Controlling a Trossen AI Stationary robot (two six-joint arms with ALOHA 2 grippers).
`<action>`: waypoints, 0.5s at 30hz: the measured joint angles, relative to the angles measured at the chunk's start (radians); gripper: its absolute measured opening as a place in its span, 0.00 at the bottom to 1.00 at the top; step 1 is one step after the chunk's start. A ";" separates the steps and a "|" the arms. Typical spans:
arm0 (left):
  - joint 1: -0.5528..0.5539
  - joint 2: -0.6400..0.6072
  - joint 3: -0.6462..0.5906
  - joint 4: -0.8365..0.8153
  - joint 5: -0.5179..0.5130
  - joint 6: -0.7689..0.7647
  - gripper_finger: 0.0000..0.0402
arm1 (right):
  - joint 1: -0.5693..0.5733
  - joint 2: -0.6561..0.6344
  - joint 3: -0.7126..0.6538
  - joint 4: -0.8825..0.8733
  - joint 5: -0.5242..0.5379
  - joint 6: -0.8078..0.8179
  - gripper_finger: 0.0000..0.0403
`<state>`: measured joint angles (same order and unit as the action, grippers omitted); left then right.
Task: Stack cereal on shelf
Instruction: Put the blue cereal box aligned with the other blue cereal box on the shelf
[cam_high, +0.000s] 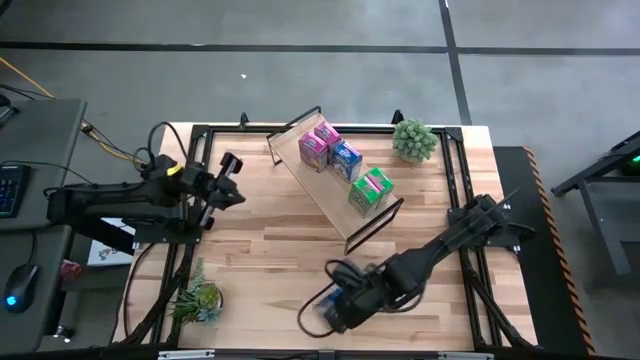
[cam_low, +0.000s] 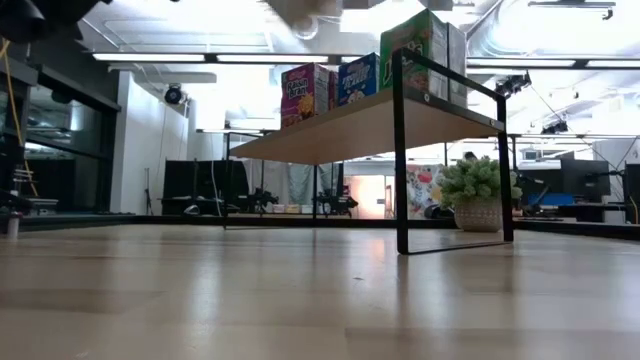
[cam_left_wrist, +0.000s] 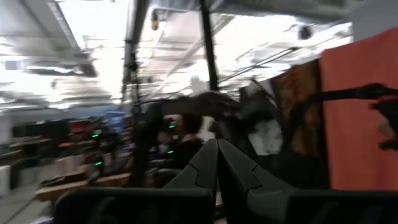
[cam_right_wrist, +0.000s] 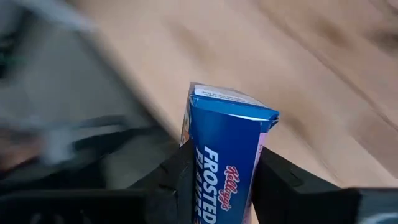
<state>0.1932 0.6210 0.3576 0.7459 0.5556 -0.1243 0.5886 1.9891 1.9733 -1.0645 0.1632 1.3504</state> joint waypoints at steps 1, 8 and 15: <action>0.000 -0.008 0.000 0.000 0.019 -0.007 0.00 | -0.001 -0.002 0.032 0.046 0.015 -0.073 0.28; 0.000 -0.026 0.000 -0.010 0.061 -0.030 0.00 | -0.071 -0.001 0.288 0.039 0.200 -0.447 0.28; 0.000 -0.026 0.000 -0.017 0.057 -0.020 0.00 | -0.270 -0.022 0.357 -0.155 0.254 -0.590 0.28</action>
<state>0.1934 0.5953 0.3576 0.7292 0.6129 -0.1446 0.3184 1.9671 2.3307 -1.2197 0.4170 0.7609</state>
